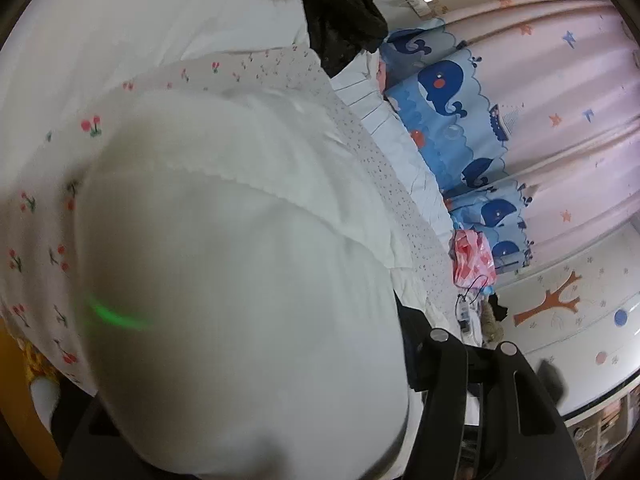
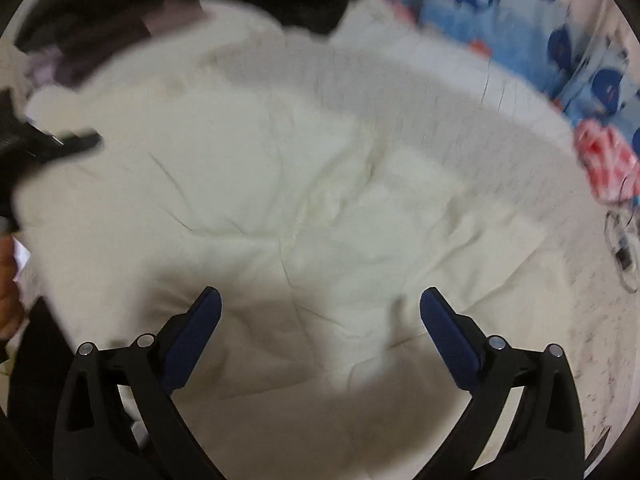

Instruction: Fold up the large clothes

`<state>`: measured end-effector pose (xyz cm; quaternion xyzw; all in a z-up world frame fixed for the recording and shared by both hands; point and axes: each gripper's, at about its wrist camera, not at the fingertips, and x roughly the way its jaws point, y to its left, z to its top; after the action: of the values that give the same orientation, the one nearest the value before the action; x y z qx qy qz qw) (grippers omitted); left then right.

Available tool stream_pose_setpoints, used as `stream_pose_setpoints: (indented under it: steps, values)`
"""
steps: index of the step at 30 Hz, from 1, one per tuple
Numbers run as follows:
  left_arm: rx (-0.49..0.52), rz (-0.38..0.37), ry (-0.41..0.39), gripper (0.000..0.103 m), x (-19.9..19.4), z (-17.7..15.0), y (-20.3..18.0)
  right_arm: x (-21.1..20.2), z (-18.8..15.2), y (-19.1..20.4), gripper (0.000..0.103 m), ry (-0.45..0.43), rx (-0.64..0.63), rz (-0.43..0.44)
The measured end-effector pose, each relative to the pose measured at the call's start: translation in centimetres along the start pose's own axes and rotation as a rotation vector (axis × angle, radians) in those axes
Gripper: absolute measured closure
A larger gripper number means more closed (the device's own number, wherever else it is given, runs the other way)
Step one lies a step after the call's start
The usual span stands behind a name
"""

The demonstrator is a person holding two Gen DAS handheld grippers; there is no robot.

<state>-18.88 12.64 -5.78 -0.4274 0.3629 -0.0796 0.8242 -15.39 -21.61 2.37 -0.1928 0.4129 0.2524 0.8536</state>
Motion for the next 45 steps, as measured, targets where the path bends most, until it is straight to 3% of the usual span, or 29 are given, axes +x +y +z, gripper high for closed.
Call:
stream_pose_setpoints:
  steps: [2,3,5,6,7,10,14,15,16,18,23,24,26,28,30,33,34,36,37,40,42,43,44,45]
  values:
    - [0.013,0.013,-0.001,0.046,0.2,-0.1,-0.1,3.3,-1.1,1.8,0.007,0.121,-0.098,0.009]
    - [0.012,0.020,0.009,0.046,0.4,-0.3,-0.2,3.9,-1.5,2.2,0.007,0.127,-0.133,0.001]
    - [0.034,0.035,-0.012,0.046,0.1,-0.4,-0.8,2.6,-0.4,1.2,0.007,0.103,-0.109,0.023]
    - [0.042,0.038,-0.015,0.046,0.0,-0.4,-0.8,1.4,0.4,0.4,0.007,0.049,-0.084,0.016]
    - [0.039,0.040,-0.012,0.046,0.0,-0.3,-0.7,0.2,1.4,-0.6,0.007,-0.013,-0.062,-0.010]
    - [0.040,0.049,-0.012,0.046,0.1,-0.2,-0.5,1.2,4.8,-3.4,0.007,-0.016,-0.034,-0.106]
    - [0.039,0.045,-0.024,0.046,0.2,-0.3,-0.3,9.5,7.8,-6.6,0.007,0.125,0.015,-0.184]
    - [0.036,0.042,-0.024,0.046,0.2,-0.4,-0.1,13.3,7.2,-6.8,0.007,0.226,0.012,-0.128]
    - [0.033,0.032,-0.022,0.046,0.3,-0.4,0.1,14.4,6.9,-7.0,0.007,0.250,0.027,-0.097]
    - [0.039,0.042,-0.020,0.046,0.4,-0.3,0.0,13.5,7.4,-7.6,0.007,0.234,0.024,-0.089]
    - [0.044,0.041,-0.028,0.046,0.1,-0.4,-0.2,4.3,3.9,-6.4,0.007,0.039,-0.011,-0.083]
    - [0.053,0.044,-0.036,0.046,0.0,-0.5,-0.4,3.0,2.6,-5.2,0.007,0.033,-0.040,-0.072]
    - [0.061,0.049,-0.052,0.046,0.0,-0.5,-0.8,3.7,0.0,-2.2,0.007,0.099,-0.129,-0.081]
    - [0.067,0.052,-0.054,0.046,0.0,-0.7,-1.7,4.8,-1.0,-0.7,0.007,0.073,-0.176,-0.129]
    - [0.103,0.071,-0.075,0.046,-0.3,-0.9,-3.0,3.9,-0.2,-2.1,0.007,0.105,-0.105,-0.088]
    - [0.163,0.099,-0.083,0.046,-0.6,-0.7,-4.6,-0.9,0.3,-1.9,0.007,-0.058,-0.094,-0.080]
    - [0.178,0.109,-0.082,0.046,-0.6,-0.7,-5.0,-1.1,-0.2,-0.8,0.007,-0.053,-0.126,-0.070]
    - [0.198,0.128,-0.085,0.046,-0.6,-0.7,-5.9,2.0,-1.6,1.3,0.007,0.062,-0.222,-0.062]
    - [0.205,0.125,-0.081,0.046,-0.5,-0.9,-6.6,3.2,-2.4,1.6,0.007,0.061,-0.234,-0.067]
    - [0.324,0.134,-0.116,0.046,-0.9,-2.1,-11.1,2.4,-2.0,-1.3,0.007,0.081,-0.119,0.055]
    - [0.413,0.120,-0.135,0.046,-1.0,-2.8,-14.6,-0.3,-2.7,-3.6,0.007,0.016,-0.048,0.132]
    - [0.453,0.115,-0.138,0.046,-0.9,-3.0,-16.2,-1.2,-3.2,-5.0,0.007,-0.016,-0.002,0.193]
    - [0.492,0.108,-0.139,0.046,-0.7,-3.4,-17.7,-2.9,-4.4,-7.5,0.007,-0.075,0.102,0.334]
    - [0.540,0.099,-0.140,0.046,-0.2,-4.1,-19.5,-3.9,-4.9,-9.3,0.007,-0.106,0.167,0.423]
